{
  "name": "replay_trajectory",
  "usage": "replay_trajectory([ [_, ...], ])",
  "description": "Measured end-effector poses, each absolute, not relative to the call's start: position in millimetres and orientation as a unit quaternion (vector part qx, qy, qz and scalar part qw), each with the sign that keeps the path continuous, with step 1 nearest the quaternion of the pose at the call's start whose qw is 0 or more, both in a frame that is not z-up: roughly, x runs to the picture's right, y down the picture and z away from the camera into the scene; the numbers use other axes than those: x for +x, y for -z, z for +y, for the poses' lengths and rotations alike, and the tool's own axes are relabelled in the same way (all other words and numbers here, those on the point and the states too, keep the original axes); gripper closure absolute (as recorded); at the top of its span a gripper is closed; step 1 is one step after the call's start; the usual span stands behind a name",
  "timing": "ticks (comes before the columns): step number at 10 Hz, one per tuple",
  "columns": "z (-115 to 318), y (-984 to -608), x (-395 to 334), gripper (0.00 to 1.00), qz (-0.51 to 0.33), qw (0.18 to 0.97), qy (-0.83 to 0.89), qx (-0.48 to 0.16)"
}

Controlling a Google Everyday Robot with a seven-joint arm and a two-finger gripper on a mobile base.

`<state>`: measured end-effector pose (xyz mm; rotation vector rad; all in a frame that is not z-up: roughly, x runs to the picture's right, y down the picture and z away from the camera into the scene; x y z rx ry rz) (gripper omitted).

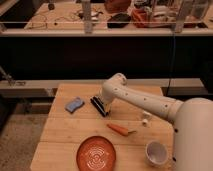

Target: Place the eraser on the white sponge

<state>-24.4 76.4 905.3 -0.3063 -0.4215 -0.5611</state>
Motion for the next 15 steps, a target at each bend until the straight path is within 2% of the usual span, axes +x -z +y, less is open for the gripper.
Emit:
replay_trajectory([
  [4,77,-903,-22,0.2,-0.208,0.93,0.26,-0.153],
  [9,90,-895,7,0.2,-0.212,0.953,0.064,-0.206],
  [15,91,-881,6,0.2,-0.202,0.951,0.101,-0.213],
])
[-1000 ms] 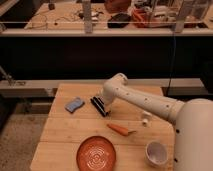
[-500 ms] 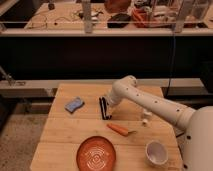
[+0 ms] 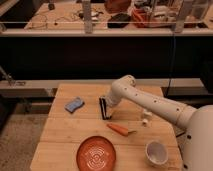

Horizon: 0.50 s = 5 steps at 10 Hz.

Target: Place the eraser on the white sponge

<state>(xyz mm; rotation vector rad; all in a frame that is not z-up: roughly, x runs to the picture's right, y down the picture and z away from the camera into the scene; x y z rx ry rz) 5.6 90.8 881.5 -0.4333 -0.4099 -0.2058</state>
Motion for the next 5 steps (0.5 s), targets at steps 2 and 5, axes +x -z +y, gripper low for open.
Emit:
replay_trajectory([
  [2,88.0,-876.4,8.9,0.2,-0.195,0.948,0.117,-0.221],
  [5,82.1,-873.4,17.2,0.2,-0.2,0.939,0.163,-0.228],
])
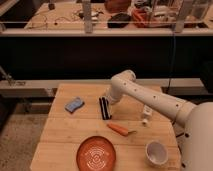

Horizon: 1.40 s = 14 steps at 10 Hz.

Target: Place the eraser on the white sponge

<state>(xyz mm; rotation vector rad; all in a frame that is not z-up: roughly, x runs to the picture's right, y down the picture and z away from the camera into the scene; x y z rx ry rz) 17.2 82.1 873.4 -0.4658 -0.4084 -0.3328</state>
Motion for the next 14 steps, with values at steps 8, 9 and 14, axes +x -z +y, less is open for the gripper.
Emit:
replay_trajectory([
  [8,84,-871,12,0.2,-0.24,0.898,0.33,-0.168],
  [9,85,-872,10,0.2,-0.239,0.884,0.363,-0.171],
  [14,81,-887,25,0.2,-0.229,0.853,0.417,-0.217],
])
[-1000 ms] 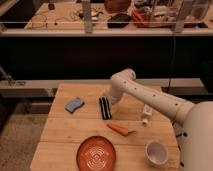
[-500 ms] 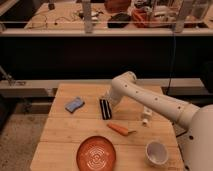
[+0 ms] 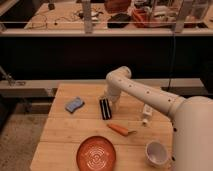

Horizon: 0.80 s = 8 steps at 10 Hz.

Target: Place the eraser on the white sponge

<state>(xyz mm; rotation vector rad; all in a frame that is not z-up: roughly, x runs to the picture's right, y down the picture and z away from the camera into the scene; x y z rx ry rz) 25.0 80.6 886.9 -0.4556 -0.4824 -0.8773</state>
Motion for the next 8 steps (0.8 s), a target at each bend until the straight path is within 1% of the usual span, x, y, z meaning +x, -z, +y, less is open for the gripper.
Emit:
replay_trajectory([
  [3,83,-895,29,0.2,-0.251,0.837,0.438,-0.212],
  [5,89,-898,29,0.2,-0.278,0.822,0.459,-0.189],
  [8,98,-903,18,0.2,-0.284,0.801,0.492,-0.188],
])
